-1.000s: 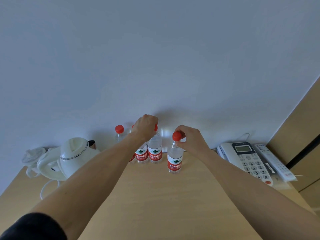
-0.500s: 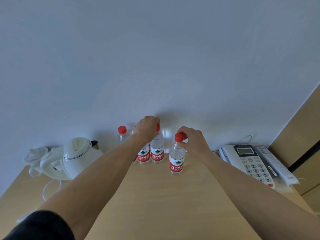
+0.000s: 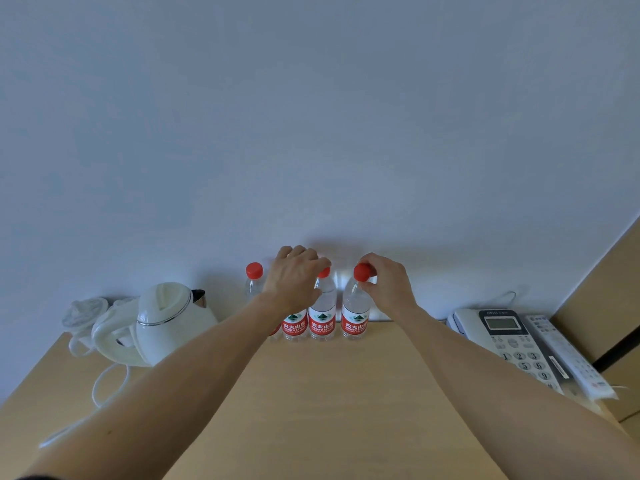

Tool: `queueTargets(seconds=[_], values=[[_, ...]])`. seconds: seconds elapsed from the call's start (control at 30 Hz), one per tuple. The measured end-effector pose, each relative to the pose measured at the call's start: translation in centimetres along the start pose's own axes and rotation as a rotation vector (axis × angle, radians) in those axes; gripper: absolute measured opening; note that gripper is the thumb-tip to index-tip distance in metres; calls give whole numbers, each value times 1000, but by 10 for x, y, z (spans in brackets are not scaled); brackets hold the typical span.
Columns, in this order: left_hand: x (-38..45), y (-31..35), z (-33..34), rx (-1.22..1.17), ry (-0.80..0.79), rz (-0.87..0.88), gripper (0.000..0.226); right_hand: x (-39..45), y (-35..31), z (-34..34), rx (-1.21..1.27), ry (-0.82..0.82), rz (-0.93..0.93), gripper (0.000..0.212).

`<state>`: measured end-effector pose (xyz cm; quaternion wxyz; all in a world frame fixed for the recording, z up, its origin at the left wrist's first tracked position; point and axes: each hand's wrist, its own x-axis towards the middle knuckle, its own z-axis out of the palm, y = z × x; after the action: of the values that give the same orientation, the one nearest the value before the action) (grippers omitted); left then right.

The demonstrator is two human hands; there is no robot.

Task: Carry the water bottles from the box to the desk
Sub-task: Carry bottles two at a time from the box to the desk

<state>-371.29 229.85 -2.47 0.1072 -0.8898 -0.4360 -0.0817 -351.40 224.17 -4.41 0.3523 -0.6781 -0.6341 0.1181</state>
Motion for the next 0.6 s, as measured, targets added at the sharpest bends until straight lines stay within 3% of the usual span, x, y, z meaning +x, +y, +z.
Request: queueTargets(seconds=[0.6], values=[[-5,-5,3,-96,-98,-41,59,9,0,12,75,24,-34,32]])
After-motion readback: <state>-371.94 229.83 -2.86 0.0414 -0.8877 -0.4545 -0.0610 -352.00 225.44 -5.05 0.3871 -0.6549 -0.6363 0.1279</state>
